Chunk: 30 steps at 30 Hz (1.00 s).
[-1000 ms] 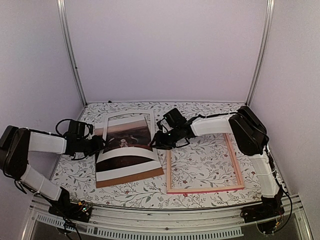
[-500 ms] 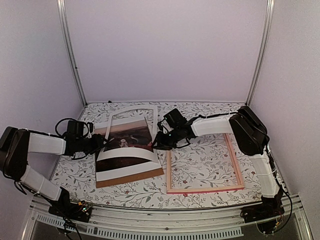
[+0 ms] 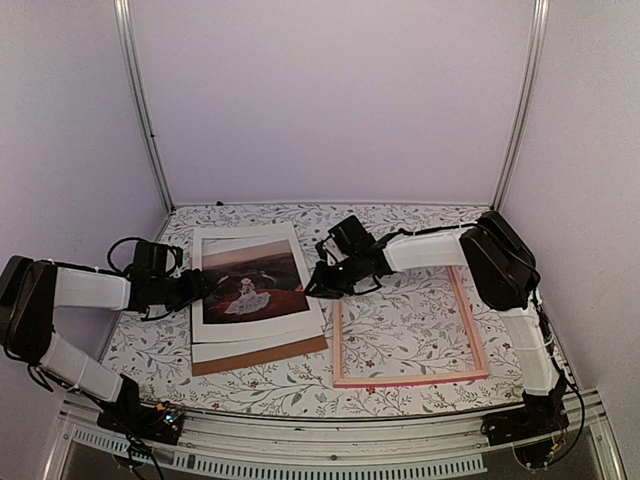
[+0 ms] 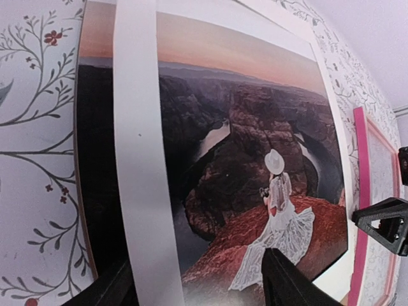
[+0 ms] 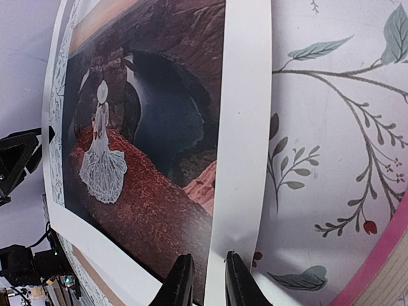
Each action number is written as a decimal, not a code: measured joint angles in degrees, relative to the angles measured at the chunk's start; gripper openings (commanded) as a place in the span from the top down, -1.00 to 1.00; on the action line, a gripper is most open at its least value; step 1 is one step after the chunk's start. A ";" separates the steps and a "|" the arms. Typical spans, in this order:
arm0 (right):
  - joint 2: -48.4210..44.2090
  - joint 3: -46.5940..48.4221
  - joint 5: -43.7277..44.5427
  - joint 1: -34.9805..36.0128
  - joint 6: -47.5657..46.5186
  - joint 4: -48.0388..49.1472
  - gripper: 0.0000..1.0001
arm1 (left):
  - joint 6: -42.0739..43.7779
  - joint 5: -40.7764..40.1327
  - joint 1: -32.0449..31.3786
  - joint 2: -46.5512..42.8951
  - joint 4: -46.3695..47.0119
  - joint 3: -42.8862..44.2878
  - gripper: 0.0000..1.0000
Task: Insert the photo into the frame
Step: Pick up the mat board from the photo.
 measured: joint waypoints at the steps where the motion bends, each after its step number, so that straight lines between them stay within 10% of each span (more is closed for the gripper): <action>1: 0.00 -0.09 0.00 -0.07 -0.02 0.02 0.61 | 0.02 -0.42 0.00 0.00 -0.48 0.00 -0.33; 30: -0.48 -1.79 -0.28 -0.26 -0.02 0.92 0.62 | -3.61 12.57 4.46 -4.76 1.20 0.00 0.51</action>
